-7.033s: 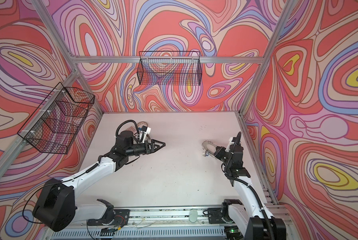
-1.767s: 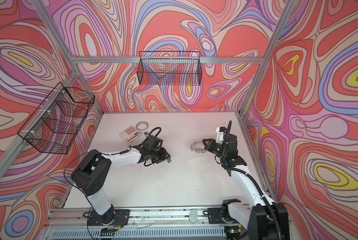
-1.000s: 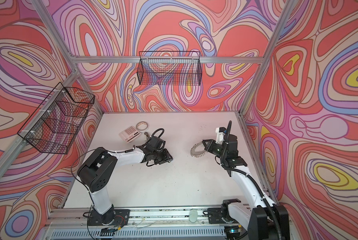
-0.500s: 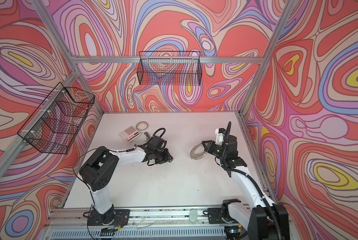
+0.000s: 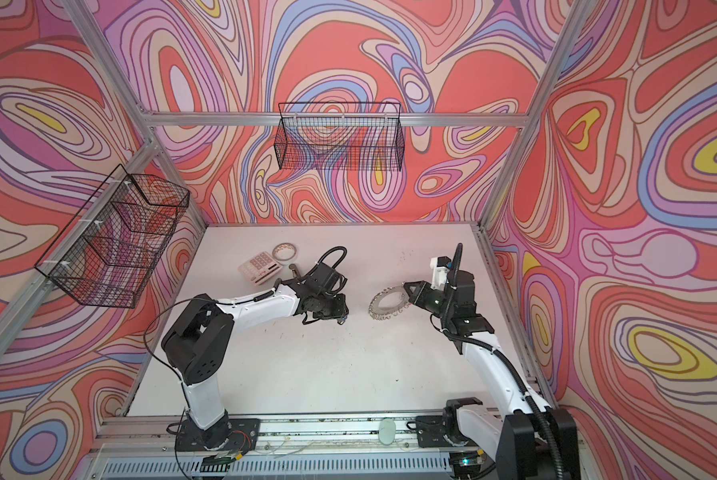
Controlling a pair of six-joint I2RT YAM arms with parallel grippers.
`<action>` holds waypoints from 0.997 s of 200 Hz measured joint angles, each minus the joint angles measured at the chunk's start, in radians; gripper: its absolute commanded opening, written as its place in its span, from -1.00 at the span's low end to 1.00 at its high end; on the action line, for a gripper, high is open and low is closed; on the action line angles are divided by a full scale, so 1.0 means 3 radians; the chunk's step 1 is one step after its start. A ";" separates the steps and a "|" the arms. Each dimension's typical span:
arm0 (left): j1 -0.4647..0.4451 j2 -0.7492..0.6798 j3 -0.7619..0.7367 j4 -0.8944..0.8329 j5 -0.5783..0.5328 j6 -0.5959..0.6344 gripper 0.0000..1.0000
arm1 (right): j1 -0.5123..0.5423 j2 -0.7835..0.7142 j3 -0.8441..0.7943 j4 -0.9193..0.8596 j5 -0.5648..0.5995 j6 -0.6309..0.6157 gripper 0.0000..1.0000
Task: Put the keys on the keyring
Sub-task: 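Lower the open left gripper over the blue-tagged key's metal ring, then close the left gripper on the key ring and lift the key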
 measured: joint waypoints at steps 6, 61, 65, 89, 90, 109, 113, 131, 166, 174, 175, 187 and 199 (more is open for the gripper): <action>-0.0005 0.0001 0.0015 -0.0042 -0.0013 0.0047 -0.34 | 0.0000 0.0000 0.0000 0.0004 0.0000 0.0000 -1.00; -0.0046 0.0159 0.0136 -0.0245 -0.0036 0.0273 -0.39 | 0.0000 0.0000 0.0000 0.0008 0.0001 0.0003 -1.00; -0.0050 0.0174 0.0140 -0.0248 -0.0034 0.0281 -0.40 | 0.0000 0.0000 0.0000 0.0008 0.0000 0.0003 -1.00; -0.0069 0.0247 0.0173 -0.0273 -0.0033 0.0309 -0.42 | 0.0000 0.0000 0.0000 0.0008 0.0000 0.0006 -1.00; -0.0069 0.0248 0.0173 -0.0275 -0.0033 0.0309 -0.42 | 0.0000 0.0000 0.0000 0.0008 0.0000 0.0008 -1.00; -0.0071 0.0264 0.0174 -0.0285 -0.0033 0.0310 -0.45 | 0.0000 0.0000 0.0000 0.0008 -0.0003 0.0014 -1.00; -0.0071 0.0264 0.0175 -0.0285 -0.0033 0.0310 -0.46 | 0.0000 0.0000 0.0000 0.0008 -0.0003 0.0015 -1.00; -0.0071 0.0267 0.0195 -0.0290 -0.0034 0.0309 -0.49 | 0.0000 0.0000 0.0000 0.0008 -0.0010 0.0017 -1.00; -0.0074 0.0287 0.0219 -0.0295 -0.0037 0.0308 -0.57 | 0.0000 0.0000 -0.0003 0.0008 -0.0014 0.0017 -1.00; -0.0075 0.0290 0.0219 -0.0303 -0.0037 0.0308 -0.59 | 0.0000 0.0000 -0.0004 0.0008 -0.0013 0.0018 -1.00; -0.0075 0.0290 0.0219 -0.0303 -0.0037 0.0308 -0.58 | 0.0000 0.0000 -0.0004 0.0008 -0.0014 0.0017 -1.00; -0.0078 0.0291 0.0219 -0.0305 -0.0038 0.0308 -0.60 | 0.0000 0.0000 -0.0008 0.0008 -0.0014 0.0017 -1.00; -0.0081 0.0296 0.0220 -0.0308 -0.0047 0.0306 -0.62 | 0.0000 0.0000 -0.0017 0.0010 -0.0014 0.0018 -1.00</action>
